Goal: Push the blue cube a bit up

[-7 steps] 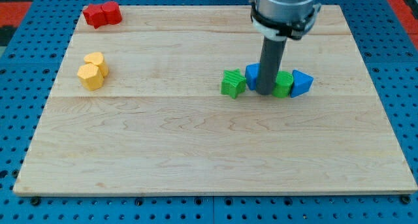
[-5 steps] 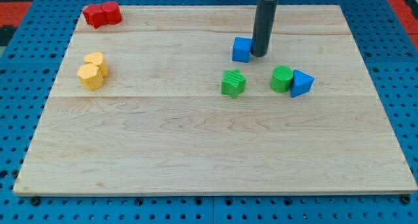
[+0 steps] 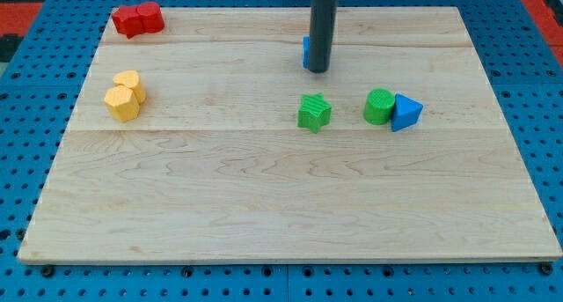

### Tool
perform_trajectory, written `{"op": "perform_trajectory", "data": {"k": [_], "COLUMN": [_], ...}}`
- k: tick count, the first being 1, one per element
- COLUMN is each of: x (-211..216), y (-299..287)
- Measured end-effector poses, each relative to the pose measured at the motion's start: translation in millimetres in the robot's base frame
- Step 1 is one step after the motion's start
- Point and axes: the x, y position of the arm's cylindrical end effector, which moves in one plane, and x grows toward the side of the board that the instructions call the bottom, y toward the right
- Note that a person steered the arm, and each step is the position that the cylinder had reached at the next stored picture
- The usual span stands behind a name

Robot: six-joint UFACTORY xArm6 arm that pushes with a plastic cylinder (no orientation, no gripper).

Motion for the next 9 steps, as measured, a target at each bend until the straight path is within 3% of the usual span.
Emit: {"op": "perform_trajectory", "data": {"k": [1, 3, 4, 6, 8, 9], "x": [-46.5, -37.5, -57.9, -94.5, -94.6, -59.3], "y": [-6.1, 22.2, 31.2, -15.3, -14.9, 49.7]}}
